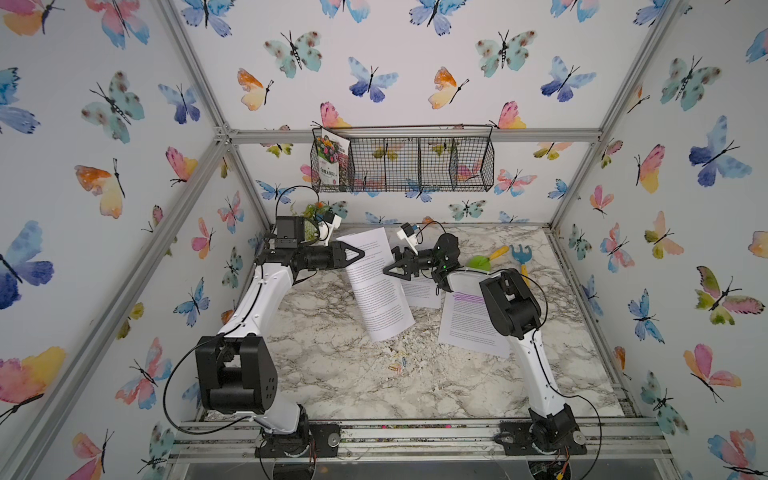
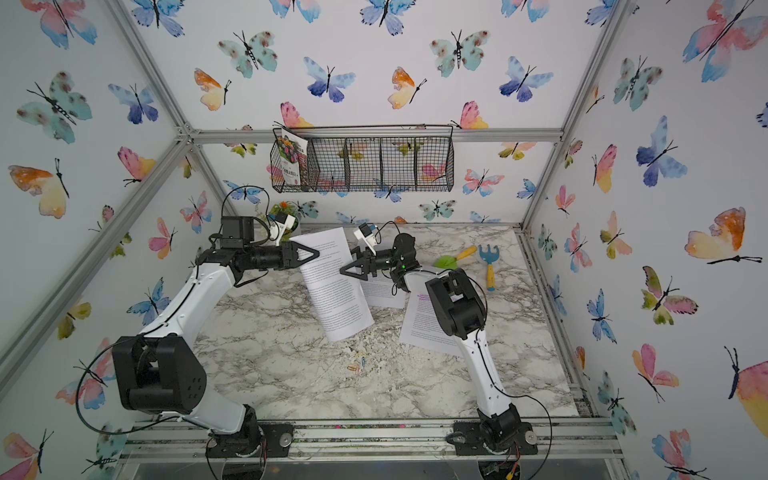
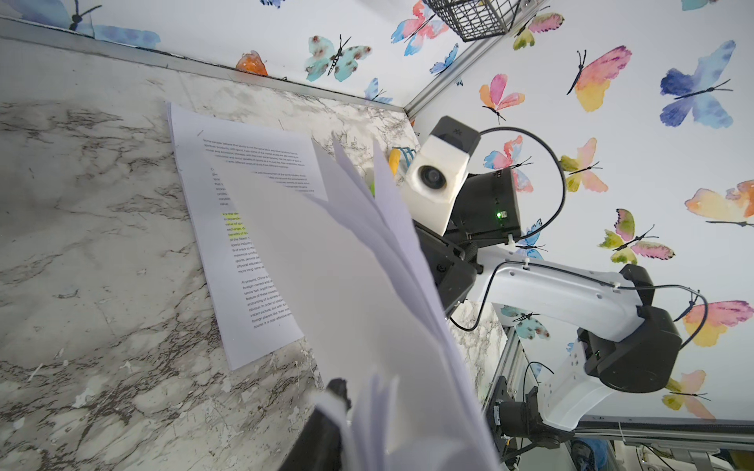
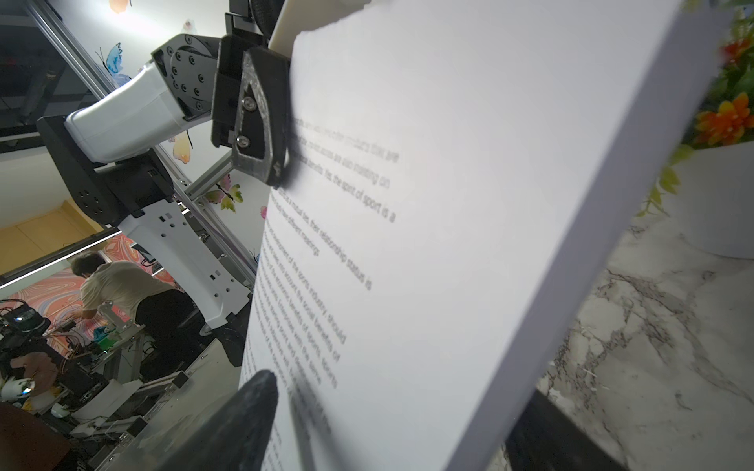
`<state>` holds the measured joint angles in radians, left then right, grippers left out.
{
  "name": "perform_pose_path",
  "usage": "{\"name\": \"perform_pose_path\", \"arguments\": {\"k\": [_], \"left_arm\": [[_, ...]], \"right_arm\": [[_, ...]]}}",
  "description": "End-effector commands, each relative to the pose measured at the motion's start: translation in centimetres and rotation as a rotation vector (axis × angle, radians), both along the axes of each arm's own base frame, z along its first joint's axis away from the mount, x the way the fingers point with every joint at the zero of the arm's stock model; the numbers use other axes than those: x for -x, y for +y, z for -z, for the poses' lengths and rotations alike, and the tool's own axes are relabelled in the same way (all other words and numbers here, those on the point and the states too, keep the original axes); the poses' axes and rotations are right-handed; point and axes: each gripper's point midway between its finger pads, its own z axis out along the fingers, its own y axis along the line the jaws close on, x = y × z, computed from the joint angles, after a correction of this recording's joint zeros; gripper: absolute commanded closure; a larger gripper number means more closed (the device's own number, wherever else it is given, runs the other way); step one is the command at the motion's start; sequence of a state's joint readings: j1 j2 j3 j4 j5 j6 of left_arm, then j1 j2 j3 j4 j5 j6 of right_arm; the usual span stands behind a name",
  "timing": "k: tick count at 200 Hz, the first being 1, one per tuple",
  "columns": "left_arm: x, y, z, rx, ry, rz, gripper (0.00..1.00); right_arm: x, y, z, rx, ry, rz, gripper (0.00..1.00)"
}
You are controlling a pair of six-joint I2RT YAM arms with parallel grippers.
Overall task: Unclip the paperclips from the documents
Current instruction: Pick up the document from the center of the board.
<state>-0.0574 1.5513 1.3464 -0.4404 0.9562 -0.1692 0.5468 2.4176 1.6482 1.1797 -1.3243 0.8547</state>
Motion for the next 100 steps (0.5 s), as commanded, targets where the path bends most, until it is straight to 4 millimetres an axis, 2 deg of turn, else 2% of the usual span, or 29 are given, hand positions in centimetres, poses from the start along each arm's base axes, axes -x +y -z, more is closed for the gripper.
{"name": "perform_pose_path", "arguments": {"k": [1, 28, 45, 58, 61, 64, 82, 100], "left_arm": [[0.2, -0.5, -0.3, -0.016, -0.034, 0.032, 0.66], [0.2, -0.9, -0.7, -0.029, -0.046, 0.040, 0.66], [0.2, -0.9, -0.9, -0.107, -0.085, 0.025, 0.67], [0.4, -0.5, -0.8, -0.207, -0.117, 0.001, 0.67], [0.4, -0.4, -0.7, -0.228, -0.124, -0.006, 0.68], [0.5, -0.2, -0.7, -0.247, -0.130, -0.014, 0.67], [0.6, 1.0, -1.4, -0.317, -0.187, -0.075, 0.67], [0.7, 1.8, -2.3, -0.352, -0.260, -0.128, 0.67]], "right_arm": [[1.9, -0.4, -3.7, -0.046, -0.070, -0.031, 0.13], [2.7, -0.5, -4.2, -0.039, -0.055, -0.042, 0.13], [3.2, -0.9, -4.2, -0.047, -0.066, -0.041, 0.15], [2.8, -2.0, -4.3, -0.059, -0.063, -0.004, 0.12], [2.8, -2.3, -4.3, -0.063, -0.062, 0.006, 0.05], [2.6, -2.7, -4.4, -0.067, -0.063, 0.020, 0.03], [1.8, -4.6, -4.9, -0.075, -0.081, 0.102, 0.02], [0.8, -5.2, -4.8, -0.008, -0.126, 0.153, 0.02]]}}
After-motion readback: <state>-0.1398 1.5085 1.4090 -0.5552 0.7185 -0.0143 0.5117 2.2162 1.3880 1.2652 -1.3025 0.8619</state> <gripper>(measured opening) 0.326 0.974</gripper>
